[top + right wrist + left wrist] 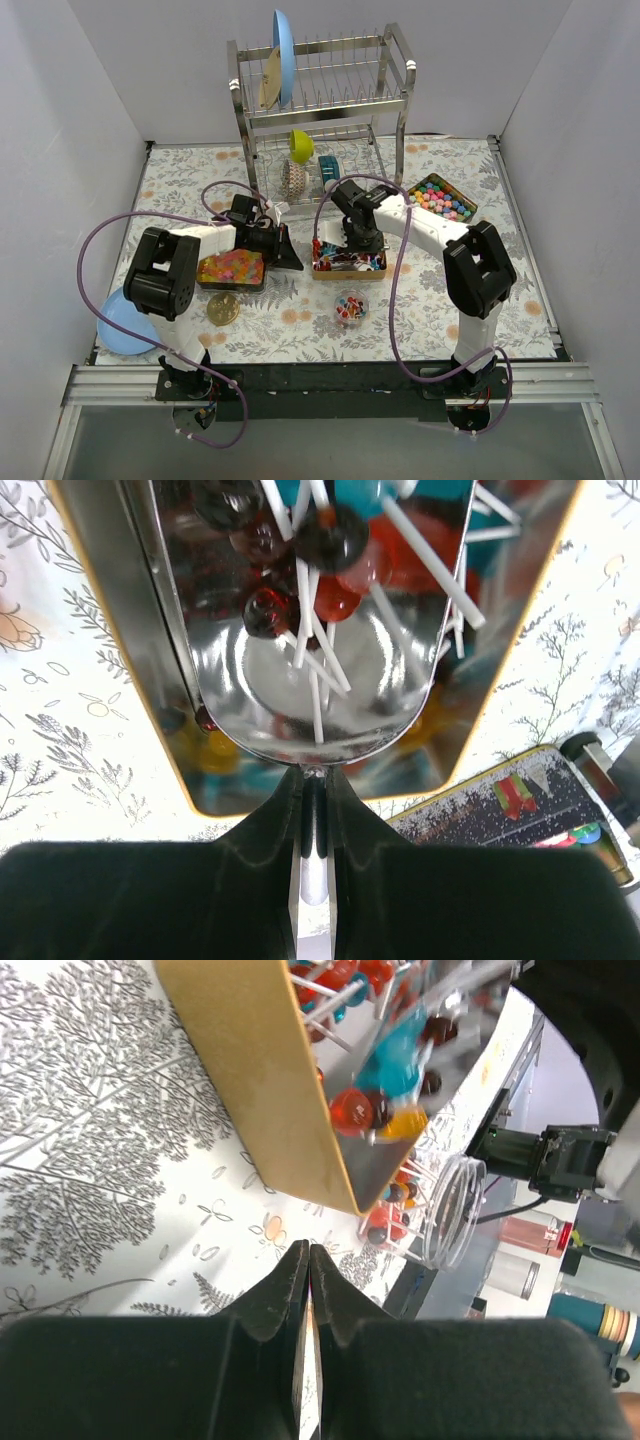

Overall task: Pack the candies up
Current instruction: Scoop the fake candies from the storage box, then place the fake candies in the packing bottle.

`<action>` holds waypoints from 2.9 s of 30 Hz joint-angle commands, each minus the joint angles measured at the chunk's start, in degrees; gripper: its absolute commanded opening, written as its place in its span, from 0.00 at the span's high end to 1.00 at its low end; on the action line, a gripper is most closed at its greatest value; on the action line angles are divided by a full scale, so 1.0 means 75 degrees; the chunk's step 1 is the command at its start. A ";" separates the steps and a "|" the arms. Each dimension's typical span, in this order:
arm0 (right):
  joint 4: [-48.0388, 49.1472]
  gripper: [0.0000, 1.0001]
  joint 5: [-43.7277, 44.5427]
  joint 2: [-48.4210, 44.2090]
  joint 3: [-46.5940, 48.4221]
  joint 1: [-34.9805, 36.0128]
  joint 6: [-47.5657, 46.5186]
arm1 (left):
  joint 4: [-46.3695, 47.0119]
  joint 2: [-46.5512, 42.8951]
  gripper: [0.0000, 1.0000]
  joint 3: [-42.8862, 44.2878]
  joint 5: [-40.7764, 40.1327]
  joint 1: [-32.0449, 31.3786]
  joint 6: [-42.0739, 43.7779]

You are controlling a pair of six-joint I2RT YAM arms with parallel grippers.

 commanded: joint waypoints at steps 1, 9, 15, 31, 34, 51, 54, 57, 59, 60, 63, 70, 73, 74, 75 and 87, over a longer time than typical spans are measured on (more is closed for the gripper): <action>0.0034 0.99 -0.0135 -0.0440 -0.0132 -0.0142 0.0189 | -0.0404 -0.0532 0.94 0.0193 0.0238 0.0001 0.0344; 0.0046 0.99 -0.0346 -0.1155 -0.0565 -0.0353 0.0084 | -0.0569 -0.0579 0.84 0.0532 0.0706 0.0001 0.0555; 0.0222 0.99 -0.0895 -0.2045 -0.1139 -0.0377 -0.0010 | -0.0720 -0.0883 0.81 0.0673 0.0543 0.0001 0.0742; -0.2002 0.99 -0.0137 -0.4026 -0.1913 0.0325 -0.1346 | -0.1167 -0.2289 0.57 0.0510 -0.0968 0.0411 0.1165; -0.2319 0.99 0.0286 -0.4038 -0.1925 0.0642 -0.1276 | -0.1155 -0.2524 0.48 0.0463 -0.1414 0.0517 0.1071; -0.2977 0.99 0.2863 -0.3160 -0.1749 0.2295 -0.0069 | -0.0698 -0.3122 0.42 0.0287 -0.1884 0.1126 0.0650; -0.2965 0.99 0.3180 -0.3078 -0.1726 0.2435 0.0037 | -0.0604 -0.3157 0.42 0.0240 -0.1766 0.1173 0.0544; -0.2977 0.99 0.3333 -0.2995 -0.1621 0.2588 0.0107 | -0.0545 -0.3157 0.41 0.0181 -0.1731 0.1173 0.0497; -0.2966 0.99 0.3543 -0.2972 -0.1656 0.2728 0.0096 | -0.0510 -0.3169 0.41 0.0169 -0.1708 0.1185 0.0485; -0.2965 0.99 0.3626 -0.2960 -0.1656 0.2763 0.0142 | -0.0499 -0.3157 0.41 0.0169 -0.1696 0.1173 0.0462; -0.2977 0.99 0.3849 -0.2960 -0.1667 0.2916 0.0096 | -0.0381 -0.3145 0.41 0.0169 -0.1731 0.1185 0.0415; -0.2977 0.99 0.4247 -0.2995 -0.1702 0.3045 0.0025 | -0.0311 -0.2993 0.40 0.0228 -0.1637 0.1185 0.0298; -0.2966 0.99 0.4330 -0.3007 -0.1703 0.3092 0.0037 | -0.0311 -0.2899 0.40 0.0251 -0.1637 0.1173 0.0286; -0.2977 0.99 0.4330 -0.3019 -0.1714 0.3115 0.0037 | -0.0311 -0.2865 0.40 0.0263 -0.1637 0.1173 0.0274; -0.2977 0.99 0.4341 -0.3042 -0.1726 0.3127 0.0049 | -0.0311 -0.2853 0.40 0.0263 -0.1626 0.1173 0.0274; -0.2954 0.99 0.2293 -0.2762 -0.0333 0.2694 0.1359 | -0.0030 -0.3297 1.00 -0.0345 0.1008 0.1162 0.0123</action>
